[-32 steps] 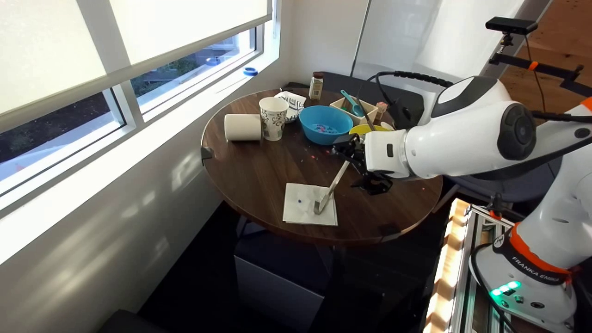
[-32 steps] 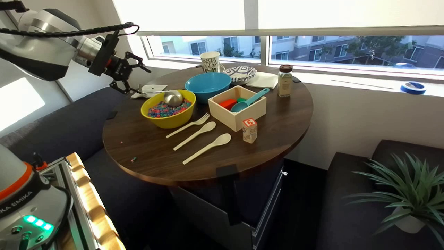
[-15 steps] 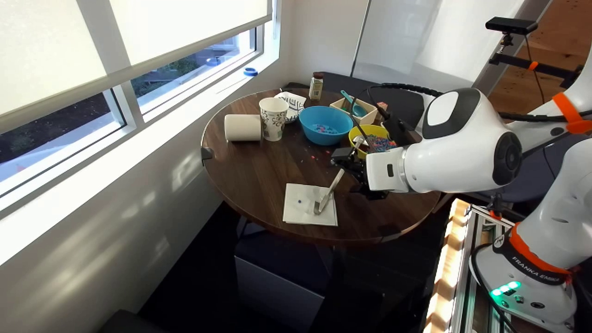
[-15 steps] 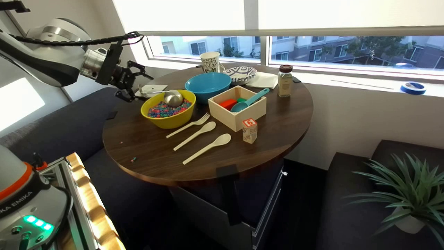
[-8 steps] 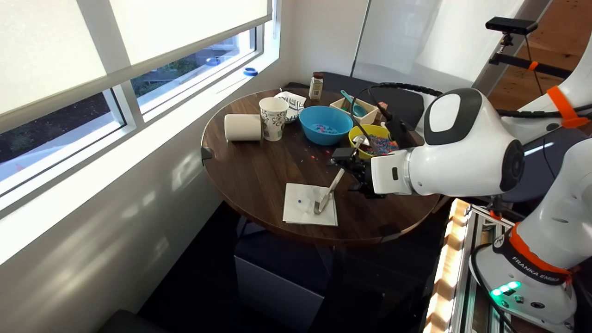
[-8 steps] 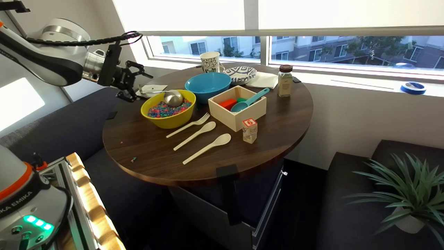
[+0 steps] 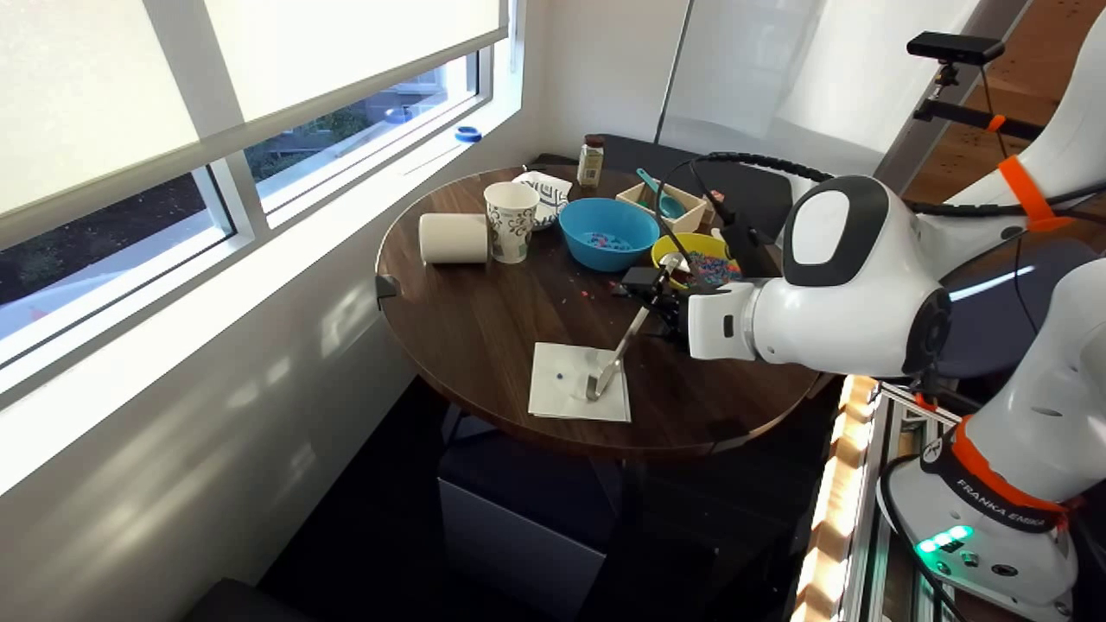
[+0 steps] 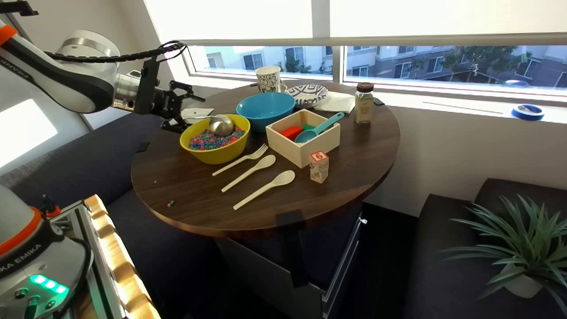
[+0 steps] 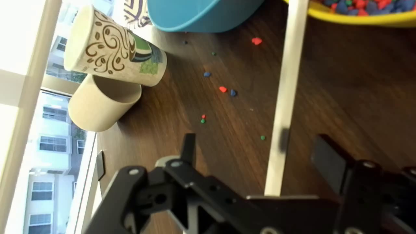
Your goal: Pick up the silver utensil, scoop some of the substance from the yellow bowl and pour it into the blue bowl, put the silver utensil back on the yellow bowl and table
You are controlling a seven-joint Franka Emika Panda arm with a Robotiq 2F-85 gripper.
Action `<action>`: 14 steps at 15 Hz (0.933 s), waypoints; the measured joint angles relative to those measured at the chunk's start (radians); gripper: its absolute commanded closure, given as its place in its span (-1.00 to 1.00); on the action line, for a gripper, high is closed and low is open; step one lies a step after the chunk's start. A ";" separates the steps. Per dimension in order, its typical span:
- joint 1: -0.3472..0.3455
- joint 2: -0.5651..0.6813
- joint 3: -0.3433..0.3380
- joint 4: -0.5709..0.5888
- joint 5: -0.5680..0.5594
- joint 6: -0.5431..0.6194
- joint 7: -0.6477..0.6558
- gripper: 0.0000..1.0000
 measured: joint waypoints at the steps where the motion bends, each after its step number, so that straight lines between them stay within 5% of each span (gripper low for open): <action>1: 0.005 0.010 -0.008 0.000 -0.012 -0.024 0.009 -0.02; 5: 0.026 0.041 -0.020 0.000 -0.025 -0.081 0.028 0.18; 14: 0.086 0.047 -0.007 0.007 0.039 -0.098 -0.006 0.05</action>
